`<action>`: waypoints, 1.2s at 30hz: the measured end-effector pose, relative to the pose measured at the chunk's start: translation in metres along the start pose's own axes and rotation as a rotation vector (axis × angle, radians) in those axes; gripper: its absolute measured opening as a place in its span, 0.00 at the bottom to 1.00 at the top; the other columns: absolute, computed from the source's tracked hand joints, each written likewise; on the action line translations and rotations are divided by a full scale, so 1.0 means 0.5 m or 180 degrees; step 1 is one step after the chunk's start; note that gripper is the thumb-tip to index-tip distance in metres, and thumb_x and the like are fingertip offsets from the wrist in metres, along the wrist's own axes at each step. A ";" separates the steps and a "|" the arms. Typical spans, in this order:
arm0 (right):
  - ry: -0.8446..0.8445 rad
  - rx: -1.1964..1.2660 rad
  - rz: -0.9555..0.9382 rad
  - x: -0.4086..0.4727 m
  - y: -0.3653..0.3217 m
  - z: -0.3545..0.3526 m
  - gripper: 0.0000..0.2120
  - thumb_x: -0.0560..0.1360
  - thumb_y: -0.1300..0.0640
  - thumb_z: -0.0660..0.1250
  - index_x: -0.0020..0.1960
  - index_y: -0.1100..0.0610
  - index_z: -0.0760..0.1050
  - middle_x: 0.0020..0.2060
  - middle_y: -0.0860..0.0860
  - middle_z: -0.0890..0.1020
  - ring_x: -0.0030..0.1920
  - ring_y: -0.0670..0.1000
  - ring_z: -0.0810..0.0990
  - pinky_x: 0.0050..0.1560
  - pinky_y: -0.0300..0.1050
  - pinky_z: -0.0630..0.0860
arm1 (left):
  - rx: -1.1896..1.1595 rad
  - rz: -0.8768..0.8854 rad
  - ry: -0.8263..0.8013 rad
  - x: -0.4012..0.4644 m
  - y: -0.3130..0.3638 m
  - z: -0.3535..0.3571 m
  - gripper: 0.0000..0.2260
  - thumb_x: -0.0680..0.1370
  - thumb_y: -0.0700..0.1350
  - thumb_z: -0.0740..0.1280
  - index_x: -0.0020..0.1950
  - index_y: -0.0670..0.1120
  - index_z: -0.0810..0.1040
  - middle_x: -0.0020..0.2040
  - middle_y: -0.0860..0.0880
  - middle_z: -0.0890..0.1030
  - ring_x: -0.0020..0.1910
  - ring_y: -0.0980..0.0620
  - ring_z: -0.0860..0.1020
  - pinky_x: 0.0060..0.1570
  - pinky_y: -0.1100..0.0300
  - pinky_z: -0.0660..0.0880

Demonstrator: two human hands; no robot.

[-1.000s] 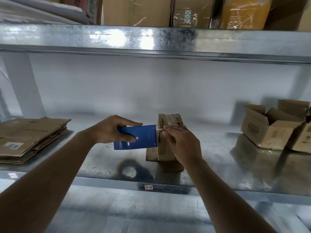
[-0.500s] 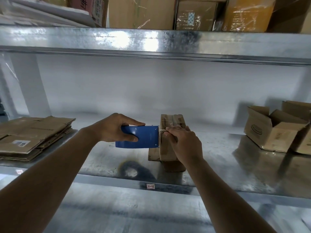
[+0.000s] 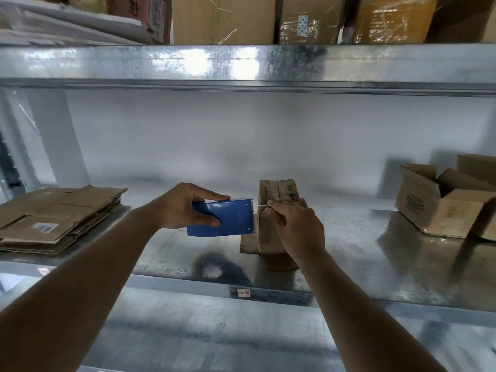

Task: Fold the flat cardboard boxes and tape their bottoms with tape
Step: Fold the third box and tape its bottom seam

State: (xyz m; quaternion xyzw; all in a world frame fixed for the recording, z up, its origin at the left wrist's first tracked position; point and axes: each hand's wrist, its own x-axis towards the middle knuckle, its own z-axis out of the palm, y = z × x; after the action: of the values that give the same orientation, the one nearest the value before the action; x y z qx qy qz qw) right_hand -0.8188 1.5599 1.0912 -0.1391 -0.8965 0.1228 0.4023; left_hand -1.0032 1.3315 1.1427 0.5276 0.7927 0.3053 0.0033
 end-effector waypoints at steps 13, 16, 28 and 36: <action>-0.0102 -0.0031 0.0079 -0.003 0.009 0.007 0.17 0.81 0.43 0.66 0.66 0.49 0.82 0.64 0.47 0.83 0.68 0.52 0.80 0.65 0.54 0.78 | 0.0026 -0.0239 0.0036 -0.016 -0.041 -0.030 0.26 0.71 0.45 0.82 0.66 0.61 0.81 0.34 0.65 0.82 0.35 0.64 0.78 0.40 0.70 0.72; 0.0004 -0.0048 0.0112 -0.001 0.003 0.012 0.16 0.81 0.45 0.67 0.64 0.51 0.83 0.62 0.48 0.85 0.65 0.53 0.82 0.68 0.54 0.74 | 0.0022 -0.0159 0.0018 -0.020 -0.043 -0.028 0.25 0.72 0.43 0.81 0.65 0.60 0.81 0.34 0.68 0.81 0.35 0.67 0.78 0.40 0.73 0.70; 0.0124 -0.0158 0.0524 0.005 -0.042 0.016 0.23 0.78 0.33 0.66 0.61 0.49 0.84 0.55 0.47 0.87 0.60 0.52 0.82 0.65 0.48 0.75 | 0.0039 -0.0224 -0.0065 0.009 -0.019 0.002 0.24 0.71 0.52 0.81 0.65 0.66 0.80 0.42 0.60 0.86 0.41 0.56 0.84 0.42 0.62 0.79; 0.0217 -0.0390 0.0943 -0.002 -0.080 0.027 0.24 0.75 0.34 0.71 0.58 0.51 0.83 0.57 0.51 0.85 0.64 0.54 0.80 0.63 0.50 0.78 | 0.0307 0.0123 0.0107 0.041 0.010 0.040 0.25 0.74 0.51 0.79 0.70 0.57 0.80 0.54 0.65 0.83 0.47 0.67 0.82 0.50 0.65 0.82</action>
State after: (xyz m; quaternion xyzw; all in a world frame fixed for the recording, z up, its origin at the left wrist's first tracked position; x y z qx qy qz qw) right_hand -0.8343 1.5210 1.0949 -0.2981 -0.8578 0.1212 0.4007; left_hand -1.0015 1.3597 1.1352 0.5372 0.7961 0.2755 -0.0414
